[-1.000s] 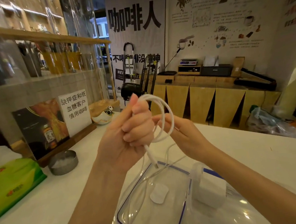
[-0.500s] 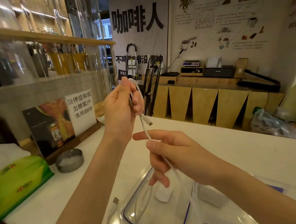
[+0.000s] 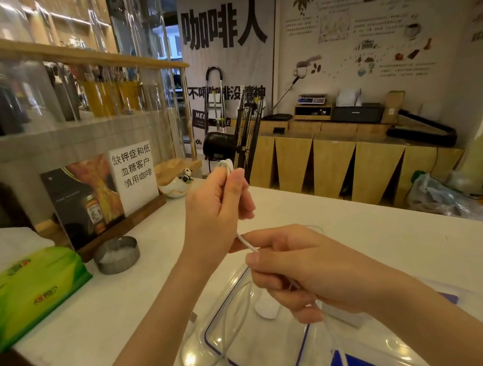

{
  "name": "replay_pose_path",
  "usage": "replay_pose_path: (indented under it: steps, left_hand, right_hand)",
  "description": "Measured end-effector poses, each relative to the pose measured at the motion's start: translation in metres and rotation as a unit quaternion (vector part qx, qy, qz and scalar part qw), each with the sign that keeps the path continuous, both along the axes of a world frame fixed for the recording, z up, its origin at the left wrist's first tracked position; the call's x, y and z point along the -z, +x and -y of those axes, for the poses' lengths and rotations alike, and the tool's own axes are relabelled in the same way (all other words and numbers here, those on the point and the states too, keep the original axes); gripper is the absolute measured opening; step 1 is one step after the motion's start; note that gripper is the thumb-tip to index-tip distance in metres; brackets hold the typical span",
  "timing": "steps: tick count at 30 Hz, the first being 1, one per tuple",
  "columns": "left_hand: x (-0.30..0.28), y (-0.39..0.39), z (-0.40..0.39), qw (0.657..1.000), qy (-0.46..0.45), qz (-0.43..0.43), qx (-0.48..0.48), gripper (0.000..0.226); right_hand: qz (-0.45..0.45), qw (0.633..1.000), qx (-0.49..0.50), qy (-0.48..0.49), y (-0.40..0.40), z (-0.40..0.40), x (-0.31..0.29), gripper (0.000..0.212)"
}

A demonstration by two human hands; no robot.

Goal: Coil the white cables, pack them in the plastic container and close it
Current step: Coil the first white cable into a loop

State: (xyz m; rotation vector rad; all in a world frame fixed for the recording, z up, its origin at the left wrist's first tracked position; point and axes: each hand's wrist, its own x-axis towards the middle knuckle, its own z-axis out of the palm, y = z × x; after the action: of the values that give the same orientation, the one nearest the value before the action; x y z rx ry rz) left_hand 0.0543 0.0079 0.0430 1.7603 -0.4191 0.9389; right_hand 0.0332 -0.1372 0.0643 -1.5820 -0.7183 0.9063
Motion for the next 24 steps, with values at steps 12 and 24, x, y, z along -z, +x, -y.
replay_pose_path:
  steps: [12,24]
  left_hand:
    - [0.009,-0.019,-0.036,0.857,0.074,-0.390,0.329,0.043]
    - [-0.010,-0.022,-0.026,0.534,-0.421,-0.233,0.695,0.032]
  right_hand:
    - [0.241,0.965,0.100,-0.025,0.023,0.021,-0.017,0.008]
    - [0.047,0.973,0.182,0.132,0.036,0.016,0.009,0.025]
